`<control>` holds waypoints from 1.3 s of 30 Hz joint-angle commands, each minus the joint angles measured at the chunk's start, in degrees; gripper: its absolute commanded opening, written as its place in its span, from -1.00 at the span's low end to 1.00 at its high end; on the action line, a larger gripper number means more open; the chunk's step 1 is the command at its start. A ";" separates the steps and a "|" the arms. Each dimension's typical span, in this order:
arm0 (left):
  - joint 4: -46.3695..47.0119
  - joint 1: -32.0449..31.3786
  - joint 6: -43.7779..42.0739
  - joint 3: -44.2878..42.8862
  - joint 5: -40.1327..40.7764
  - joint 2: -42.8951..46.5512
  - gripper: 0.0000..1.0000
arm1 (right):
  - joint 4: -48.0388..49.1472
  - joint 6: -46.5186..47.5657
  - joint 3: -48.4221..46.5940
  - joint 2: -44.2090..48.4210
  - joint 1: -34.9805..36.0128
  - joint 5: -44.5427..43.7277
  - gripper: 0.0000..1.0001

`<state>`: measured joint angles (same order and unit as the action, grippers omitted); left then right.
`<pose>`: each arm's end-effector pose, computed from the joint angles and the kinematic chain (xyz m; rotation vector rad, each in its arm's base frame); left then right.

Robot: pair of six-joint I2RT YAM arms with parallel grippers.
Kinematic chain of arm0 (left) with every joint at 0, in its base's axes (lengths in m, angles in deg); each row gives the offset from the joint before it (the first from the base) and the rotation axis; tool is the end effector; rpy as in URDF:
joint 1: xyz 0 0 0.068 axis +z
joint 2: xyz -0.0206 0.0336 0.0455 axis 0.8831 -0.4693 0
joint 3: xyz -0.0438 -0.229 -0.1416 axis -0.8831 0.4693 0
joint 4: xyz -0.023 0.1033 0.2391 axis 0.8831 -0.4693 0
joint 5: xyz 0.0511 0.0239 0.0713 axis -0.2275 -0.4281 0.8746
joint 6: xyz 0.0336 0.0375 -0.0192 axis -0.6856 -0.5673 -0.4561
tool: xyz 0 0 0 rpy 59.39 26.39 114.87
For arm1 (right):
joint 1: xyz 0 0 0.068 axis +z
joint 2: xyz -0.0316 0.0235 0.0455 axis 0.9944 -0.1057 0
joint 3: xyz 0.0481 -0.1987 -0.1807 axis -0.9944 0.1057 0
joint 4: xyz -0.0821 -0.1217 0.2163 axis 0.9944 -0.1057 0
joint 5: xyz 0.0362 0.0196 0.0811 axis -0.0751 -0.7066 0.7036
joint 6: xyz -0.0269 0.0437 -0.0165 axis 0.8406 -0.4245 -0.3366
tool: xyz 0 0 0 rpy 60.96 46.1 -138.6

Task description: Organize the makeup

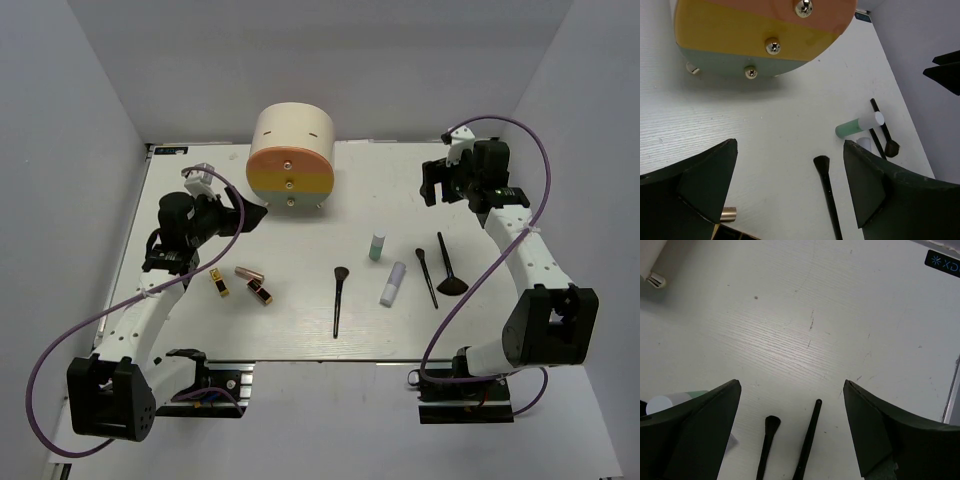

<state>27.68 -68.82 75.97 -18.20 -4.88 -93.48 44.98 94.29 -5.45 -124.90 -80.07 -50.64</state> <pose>0.2411 -0.0437 0.2935 -0.0321 1.9450 -0.7999 0.3280 0.0290 0.3282 -0.4120 2.0302 0.1081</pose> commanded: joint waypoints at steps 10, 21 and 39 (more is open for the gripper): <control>3.70 -3.83 1.89 -1.93 -1.22 -3.38 0.96 | -2.93 13.28 2.39 3.49 0.10 10.87 0.78; 1.86 -12.52 3.12 -9.92 8.52 -15.42 0.53 | -8.12 19.43 2.04 3.31 0.10 18.96 0.09; -7.02 -15.08 5.14 -30.75 26.29 -31.86 0.45 | 1.90 6.17 3.70 0.76 0.19 19.50 0.06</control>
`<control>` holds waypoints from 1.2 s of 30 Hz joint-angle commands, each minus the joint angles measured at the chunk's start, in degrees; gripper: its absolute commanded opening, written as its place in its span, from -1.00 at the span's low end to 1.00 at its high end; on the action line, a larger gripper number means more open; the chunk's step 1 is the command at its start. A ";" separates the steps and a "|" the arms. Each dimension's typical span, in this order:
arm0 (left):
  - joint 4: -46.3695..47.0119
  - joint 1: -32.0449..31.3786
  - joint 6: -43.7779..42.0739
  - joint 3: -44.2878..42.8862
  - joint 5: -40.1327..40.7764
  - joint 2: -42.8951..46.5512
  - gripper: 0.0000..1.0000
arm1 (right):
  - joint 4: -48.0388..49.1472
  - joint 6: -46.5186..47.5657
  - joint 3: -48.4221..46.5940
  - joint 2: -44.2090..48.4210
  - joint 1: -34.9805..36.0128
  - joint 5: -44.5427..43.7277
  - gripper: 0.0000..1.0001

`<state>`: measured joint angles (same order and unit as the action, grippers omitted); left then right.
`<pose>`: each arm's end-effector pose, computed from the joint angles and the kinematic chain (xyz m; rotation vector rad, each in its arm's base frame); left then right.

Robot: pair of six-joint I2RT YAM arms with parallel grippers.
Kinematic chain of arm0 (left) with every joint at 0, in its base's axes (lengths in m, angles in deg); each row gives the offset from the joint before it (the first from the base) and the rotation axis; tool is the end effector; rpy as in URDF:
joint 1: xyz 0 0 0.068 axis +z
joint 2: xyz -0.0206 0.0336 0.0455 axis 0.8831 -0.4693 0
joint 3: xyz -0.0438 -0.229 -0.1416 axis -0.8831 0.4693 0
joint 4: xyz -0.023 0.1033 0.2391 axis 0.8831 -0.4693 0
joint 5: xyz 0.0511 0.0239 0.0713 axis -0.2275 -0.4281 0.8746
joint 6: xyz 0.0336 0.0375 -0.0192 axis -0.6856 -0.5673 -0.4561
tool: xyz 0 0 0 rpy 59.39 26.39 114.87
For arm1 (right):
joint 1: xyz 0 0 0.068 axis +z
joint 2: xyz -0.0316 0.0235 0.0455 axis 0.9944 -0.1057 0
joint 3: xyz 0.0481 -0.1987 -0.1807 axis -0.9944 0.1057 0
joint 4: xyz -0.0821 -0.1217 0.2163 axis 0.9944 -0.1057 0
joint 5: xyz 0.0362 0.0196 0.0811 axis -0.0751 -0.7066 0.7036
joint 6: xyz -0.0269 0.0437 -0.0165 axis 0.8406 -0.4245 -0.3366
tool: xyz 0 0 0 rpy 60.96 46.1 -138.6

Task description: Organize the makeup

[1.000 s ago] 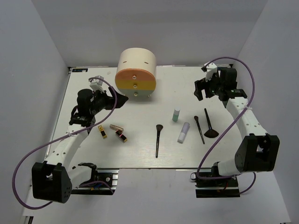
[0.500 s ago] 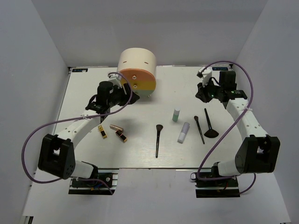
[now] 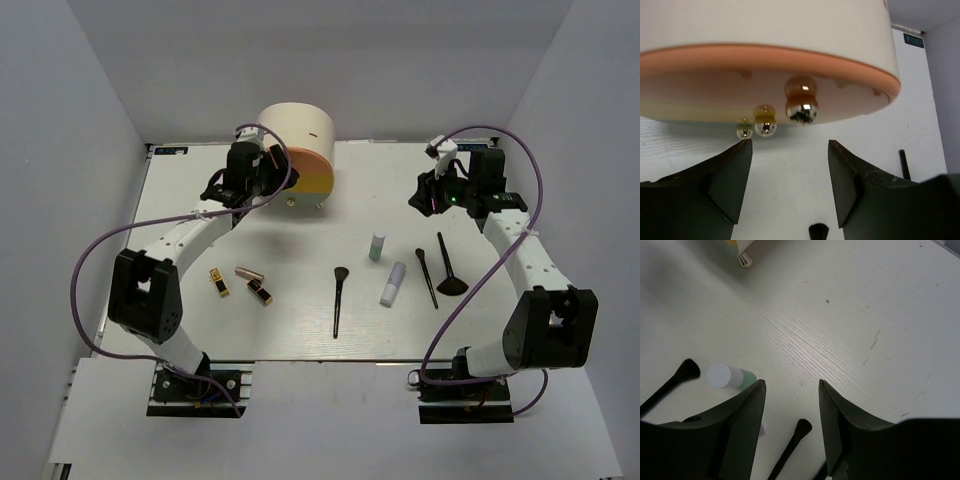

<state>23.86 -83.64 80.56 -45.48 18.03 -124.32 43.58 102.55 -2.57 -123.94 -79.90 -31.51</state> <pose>0.3503 -0.1401 0.2967 -0.1527 2.0732 -0.6071 0.3161 0.0402 0.3159 -0.7389 1.9400 0.3840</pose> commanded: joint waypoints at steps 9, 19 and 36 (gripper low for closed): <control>-3.38 0.27 0.46 -8.49 3.65 -5.42 0.25 | 4.09 -3.06 1.61 -0.72 0.10 0.28 0.03; -2.24 0.27 0.29 -9.72 4.18 -4.98 0.10 | 4.18 -3.06 1.70 -1.16 0.01 0.10 0.01; -0.39 0.27 0.55 -9.55 5.58 -2.35 -0.02 | 4.35 -3.06 2.23 -1.08 0.01 -0.16 0.00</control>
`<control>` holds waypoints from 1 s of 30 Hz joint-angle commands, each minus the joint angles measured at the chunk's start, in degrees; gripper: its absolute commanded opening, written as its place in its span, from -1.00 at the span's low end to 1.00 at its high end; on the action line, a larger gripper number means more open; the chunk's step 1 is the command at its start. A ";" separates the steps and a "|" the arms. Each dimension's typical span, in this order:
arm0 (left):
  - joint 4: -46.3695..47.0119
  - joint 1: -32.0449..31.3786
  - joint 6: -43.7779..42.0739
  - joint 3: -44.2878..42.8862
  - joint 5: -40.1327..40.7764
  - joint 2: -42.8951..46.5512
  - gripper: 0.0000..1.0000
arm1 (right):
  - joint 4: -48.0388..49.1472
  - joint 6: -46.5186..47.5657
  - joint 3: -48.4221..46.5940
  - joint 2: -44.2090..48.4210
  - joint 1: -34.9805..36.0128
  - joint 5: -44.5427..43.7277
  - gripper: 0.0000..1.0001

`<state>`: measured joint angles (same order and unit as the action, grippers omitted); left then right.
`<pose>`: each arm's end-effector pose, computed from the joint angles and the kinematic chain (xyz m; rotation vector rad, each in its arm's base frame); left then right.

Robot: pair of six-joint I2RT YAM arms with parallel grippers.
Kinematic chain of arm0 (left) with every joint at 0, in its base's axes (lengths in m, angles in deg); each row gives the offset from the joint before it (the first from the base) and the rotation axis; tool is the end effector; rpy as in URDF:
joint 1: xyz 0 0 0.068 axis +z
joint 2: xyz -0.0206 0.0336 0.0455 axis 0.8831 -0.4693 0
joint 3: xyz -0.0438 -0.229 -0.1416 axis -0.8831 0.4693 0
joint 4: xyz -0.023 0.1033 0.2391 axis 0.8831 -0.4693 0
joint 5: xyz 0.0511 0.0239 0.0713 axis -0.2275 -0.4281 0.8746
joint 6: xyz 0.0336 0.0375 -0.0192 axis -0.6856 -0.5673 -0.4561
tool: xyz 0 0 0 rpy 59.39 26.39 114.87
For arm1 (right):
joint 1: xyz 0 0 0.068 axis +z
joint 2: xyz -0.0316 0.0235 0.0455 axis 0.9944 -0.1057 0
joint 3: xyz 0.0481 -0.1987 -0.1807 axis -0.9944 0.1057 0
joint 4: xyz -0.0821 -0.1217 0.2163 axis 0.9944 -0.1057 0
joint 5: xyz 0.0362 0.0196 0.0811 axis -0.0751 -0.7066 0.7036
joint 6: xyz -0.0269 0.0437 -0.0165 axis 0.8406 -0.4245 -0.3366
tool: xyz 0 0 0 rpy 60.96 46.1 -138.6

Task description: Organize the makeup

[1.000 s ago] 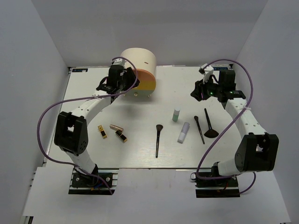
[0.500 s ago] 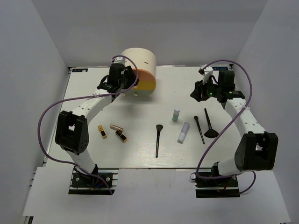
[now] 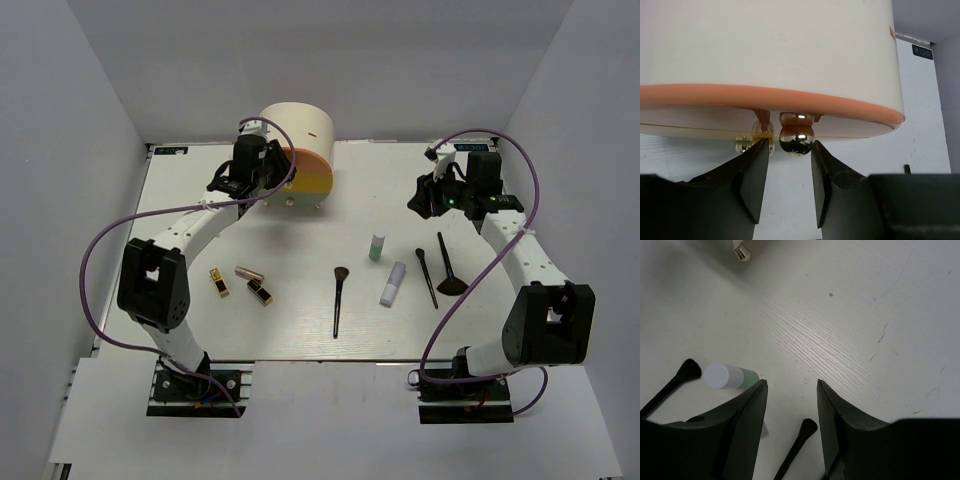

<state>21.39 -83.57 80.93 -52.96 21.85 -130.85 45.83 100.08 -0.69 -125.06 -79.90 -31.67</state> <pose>0.3785 -0.1481 0.2956 -0.2046 2.0840 -0.5350 0.3201 0.0404 0.3023 -0.6962 1.9721 0.4121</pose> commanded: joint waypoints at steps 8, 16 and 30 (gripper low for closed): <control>3.22 -0.32 0.35 -0.93 2.20 6.47 -0.01 | 2.01 -0.51 0.70 0.21 0.10 -0.09 0.00; 2.61 -0.32 0.27 -0.49 1.76 6.21 -0.01 | 2.28 -0.51 0.70 0.30 0.10 -0.09 0.00; -0.11 -0.32 0.27 -0.75 1.49 5.16 0.06 | 2.28 -0.68 0.88 0.30 0.10 -0.18 0.00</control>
<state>22.39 -83.62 80.98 -52.96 23.47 -127.46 46.46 100.08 0.16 -125.06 -79.90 -31.82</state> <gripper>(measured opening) 0.530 0.502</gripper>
